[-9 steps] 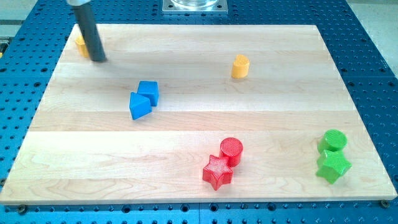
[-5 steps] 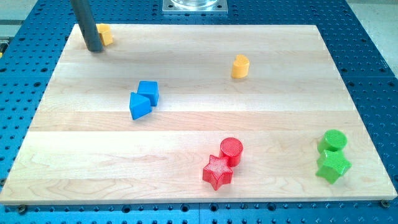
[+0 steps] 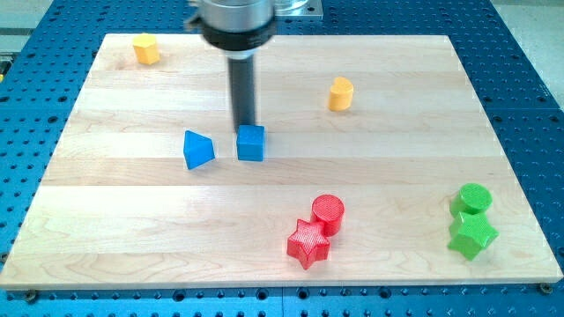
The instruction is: Place the blue blocks at the top left of the red blocks
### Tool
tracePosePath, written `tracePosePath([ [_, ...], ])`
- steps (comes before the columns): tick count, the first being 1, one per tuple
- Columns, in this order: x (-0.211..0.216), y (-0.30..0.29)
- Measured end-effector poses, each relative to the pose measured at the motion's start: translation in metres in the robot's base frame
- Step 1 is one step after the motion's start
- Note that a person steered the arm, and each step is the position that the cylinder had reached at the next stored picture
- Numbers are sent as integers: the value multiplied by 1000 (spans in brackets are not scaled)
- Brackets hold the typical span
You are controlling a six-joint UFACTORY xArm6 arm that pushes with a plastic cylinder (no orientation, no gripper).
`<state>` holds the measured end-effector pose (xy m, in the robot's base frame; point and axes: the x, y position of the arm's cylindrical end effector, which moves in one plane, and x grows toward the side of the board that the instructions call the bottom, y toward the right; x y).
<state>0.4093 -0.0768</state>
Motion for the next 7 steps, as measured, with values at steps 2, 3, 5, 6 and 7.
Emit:
tracePosePath([
  [2, 46, -62],
  [3, 68, -100],
  [5, 68, -28],
  [6, 57, 6],
  [7, 79, 15],
])
